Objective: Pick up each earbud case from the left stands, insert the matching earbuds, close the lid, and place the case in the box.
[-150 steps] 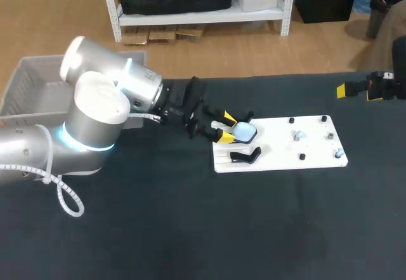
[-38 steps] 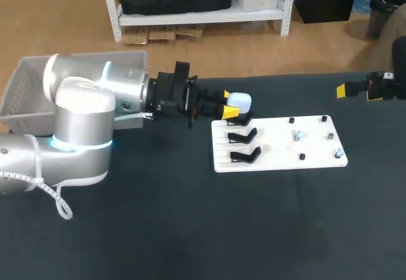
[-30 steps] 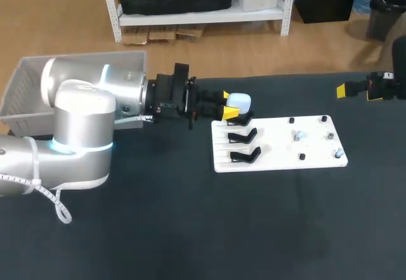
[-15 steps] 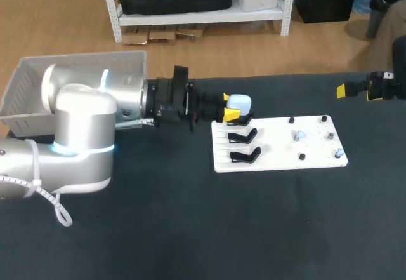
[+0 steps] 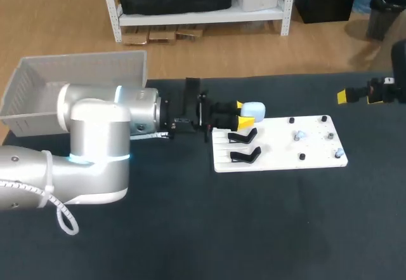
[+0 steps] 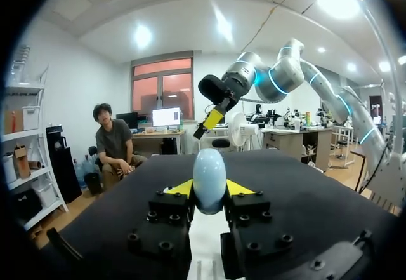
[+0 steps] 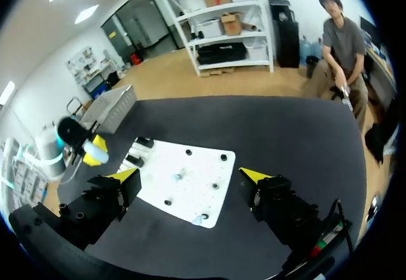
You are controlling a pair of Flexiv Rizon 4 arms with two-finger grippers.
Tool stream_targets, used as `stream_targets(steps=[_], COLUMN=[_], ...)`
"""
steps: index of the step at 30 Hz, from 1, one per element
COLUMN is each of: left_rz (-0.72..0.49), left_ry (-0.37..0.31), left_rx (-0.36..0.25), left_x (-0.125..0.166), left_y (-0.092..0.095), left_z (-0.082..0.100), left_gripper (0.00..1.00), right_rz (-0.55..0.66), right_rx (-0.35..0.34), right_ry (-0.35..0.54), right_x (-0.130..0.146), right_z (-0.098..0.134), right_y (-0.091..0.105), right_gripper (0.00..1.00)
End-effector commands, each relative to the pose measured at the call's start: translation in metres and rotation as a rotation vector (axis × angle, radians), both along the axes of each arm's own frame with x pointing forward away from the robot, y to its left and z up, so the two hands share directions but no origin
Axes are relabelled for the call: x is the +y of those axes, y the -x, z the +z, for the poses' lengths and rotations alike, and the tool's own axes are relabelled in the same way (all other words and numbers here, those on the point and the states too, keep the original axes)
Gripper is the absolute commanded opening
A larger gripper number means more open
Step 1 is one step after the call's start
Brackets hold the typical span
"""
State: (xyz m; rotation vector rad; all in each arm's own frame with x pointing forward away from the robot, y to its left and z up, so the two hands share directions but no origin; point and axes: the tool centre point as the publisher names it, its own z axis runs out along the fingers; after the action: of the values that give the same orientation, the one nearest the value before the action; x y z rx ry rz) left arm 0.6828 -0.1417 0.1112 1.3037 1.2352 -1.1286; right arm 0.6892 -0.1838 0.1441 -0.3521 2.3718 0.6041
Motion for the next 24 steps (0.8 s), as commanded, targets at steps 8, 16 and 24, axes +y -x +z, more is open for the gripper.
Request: stream_targets(steps=[8, 16, 24], left_rz=[-0.058, -0.078, -0.076], left_ry=[0.011, 0.044, 0.051], left_rx=[0.033, 0.055, 0.043], left_x=[-0.005, -0.009, -0.009], left_y=[-0.004, -0.005, -0.006], left_z=[-0.009, -0.016, -0.018], left_gripper=[0.00, 0.00, 0.00], right_rz=[0.075, 0.127, 0.127], right_rx=[-0.039, 0.019, 0.042], right_ry=[0.064, 0.075, 0.078], right_x=[0.028, 0.054, 0.063], right_z=[0.007, 0.002, 0.005], right_y=[0.046, 0.070, 0.076], right_gripper=[1.00, 1.00, 1.00])
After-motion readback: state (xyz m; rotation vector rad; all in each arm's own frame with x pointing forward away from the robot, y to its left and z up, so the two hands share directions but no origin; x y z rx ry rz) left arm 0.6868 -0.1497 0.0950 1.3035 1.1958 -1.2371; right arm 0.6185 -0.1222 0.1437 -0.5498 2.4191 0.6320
